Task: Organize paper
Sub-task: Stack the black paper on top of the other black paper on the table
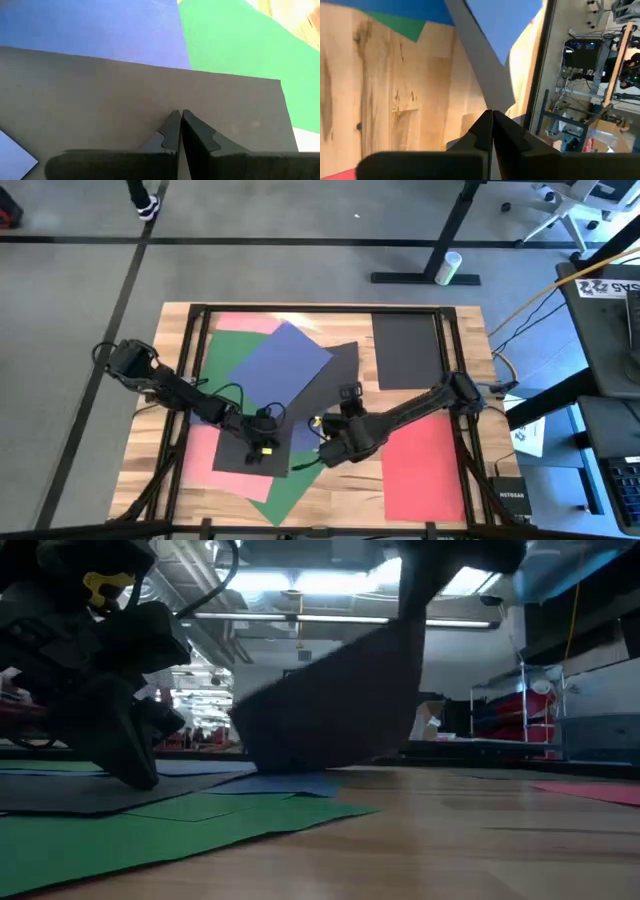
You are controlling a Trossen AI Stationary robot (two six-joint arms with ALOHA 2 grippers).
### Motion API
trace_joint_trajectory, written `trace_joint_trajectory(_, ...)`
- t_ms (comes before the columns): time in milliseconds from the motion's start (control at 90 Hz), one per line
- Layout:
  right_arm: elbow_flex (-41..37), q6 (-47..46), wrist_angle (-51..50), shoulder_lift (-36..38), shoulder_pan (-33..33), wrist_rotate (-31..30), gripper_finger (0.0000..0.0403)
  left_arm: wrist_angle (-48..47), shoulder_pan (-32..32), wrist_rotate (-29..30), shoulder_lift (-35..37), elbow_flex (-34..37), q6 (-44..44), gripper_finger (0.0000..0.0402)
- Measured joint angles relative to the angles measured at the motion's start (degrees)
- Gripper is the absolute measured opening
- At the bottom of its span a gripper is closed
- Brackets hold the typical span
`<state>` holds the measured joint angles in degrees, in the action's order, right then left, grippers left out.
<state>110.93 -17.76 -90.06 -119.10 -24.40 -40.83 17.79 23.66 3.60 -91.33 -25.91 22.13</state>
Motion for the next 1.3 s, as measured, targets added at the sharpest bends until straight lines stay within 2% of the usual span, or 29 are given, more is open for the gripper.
trace_joint_trajectory(200,-4.49,-1.84,0.09,2.99,0.0,4.31,0.0,0.04,0.0,-0.02,0.0,0.0,0.02,0.0)
trace_joint_trajectory(489,-24.89,-12.1,0.12,10.41,-1.56,11.1,0.0,0.04,0.0,0.0,0.0,0.0,0.02,0.0)
trace_joint_trajectory(689,-35.15,-22.6,1.77,18.7,-5.03,15.6,0.0,0.5,-0.02,-0.02,0.0,0.02,0.02,0.0)
trace_joint_trajectory(911,-41.47,-33.91,1.84,25.03,-8.77,16.47,0.0,0.74,-0.02,-0.02,0.01,0.04,0.02,0.0)
trace_joint_trajectory(1300,-50.64,-42.03,1.91,27.97,-9.38,19.7,0.0,0.82,-0.02,-0.01,0.02,0.02,0.28,0.0)
